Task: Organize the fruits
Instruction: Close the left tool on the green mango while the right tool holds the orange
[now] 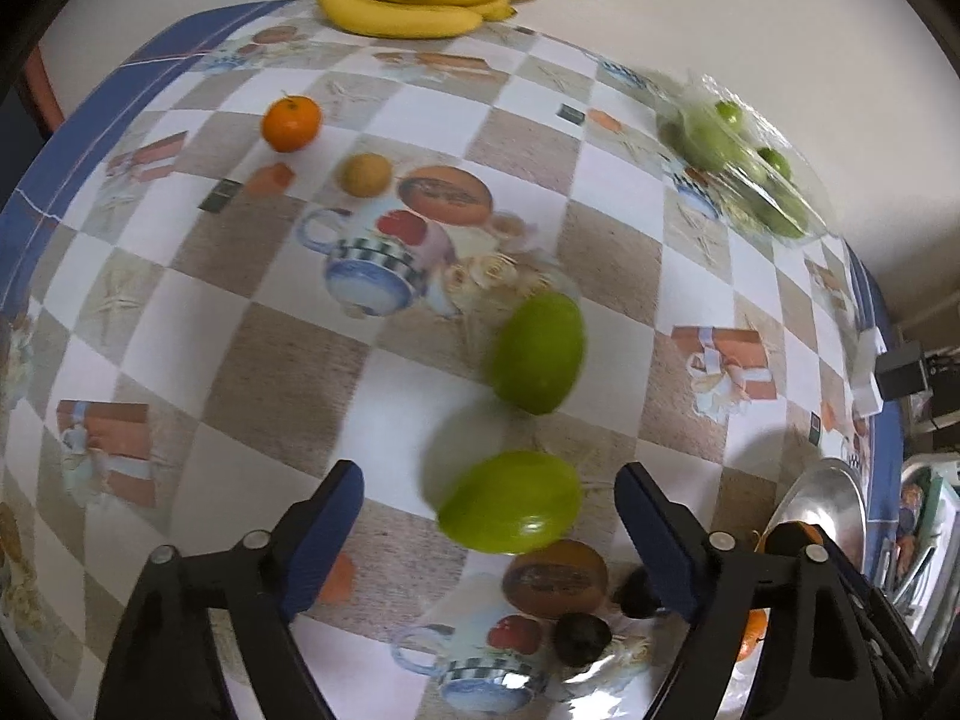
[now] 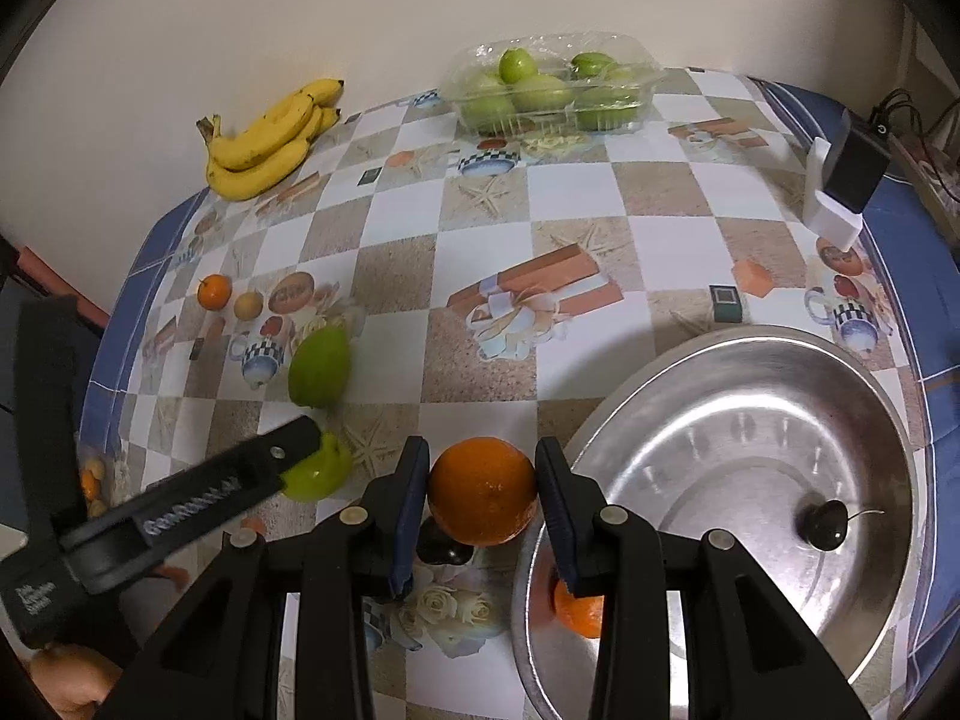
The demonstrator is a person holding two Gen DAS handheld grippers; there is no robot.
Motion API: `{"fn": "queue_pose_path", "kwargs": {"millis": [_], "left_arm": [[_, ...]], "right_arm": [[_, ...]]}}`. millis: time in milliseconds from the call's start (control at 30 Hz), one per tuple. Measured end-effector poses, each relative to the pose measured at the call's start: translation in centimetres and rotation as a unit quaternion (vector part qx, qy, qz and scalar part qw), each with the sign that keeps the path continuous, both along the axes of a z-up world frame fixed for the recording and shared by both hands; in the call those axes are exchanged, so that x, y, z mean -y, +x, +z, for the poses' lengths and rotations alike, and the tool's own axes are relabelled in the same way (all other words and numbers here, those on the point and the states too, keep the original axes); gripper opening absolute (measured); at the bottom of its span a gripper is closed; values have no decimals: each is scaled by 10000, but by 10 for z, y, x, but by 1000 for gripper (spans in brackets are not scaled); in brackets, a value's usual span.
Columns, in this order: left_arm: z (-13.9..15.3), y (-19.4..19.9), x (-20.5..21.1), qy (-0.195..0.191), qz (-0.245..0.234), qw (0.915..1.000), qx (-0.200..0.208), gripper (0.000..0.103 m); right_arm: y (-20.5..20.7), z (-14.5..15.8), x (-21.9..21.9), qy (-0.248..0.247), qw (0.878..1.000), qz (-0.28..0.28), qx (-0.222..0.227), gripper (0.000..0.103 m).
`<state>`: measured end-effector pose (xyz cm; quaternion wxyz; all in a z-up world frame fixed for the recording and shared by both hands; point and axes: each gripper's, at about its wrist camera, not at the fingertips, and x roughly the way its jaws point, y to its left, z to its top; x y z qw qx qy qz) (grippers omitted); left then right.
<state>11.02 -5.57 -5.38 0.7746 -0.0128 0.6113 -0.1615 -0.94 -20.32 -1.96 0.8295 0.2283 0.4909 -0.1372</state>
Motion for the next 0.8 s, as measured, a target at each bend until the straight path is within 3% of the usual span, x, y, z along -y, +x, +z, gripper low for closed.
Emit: {"fn": "queue_pose_path", "kwargs": {"millis": [800], "left_arm": [[-16, -4, 14, 88, -13, 10000, -42, 63]], "right_arm": [[-6, 10, -1, -70, 9999, 67, 107, 38]]}}
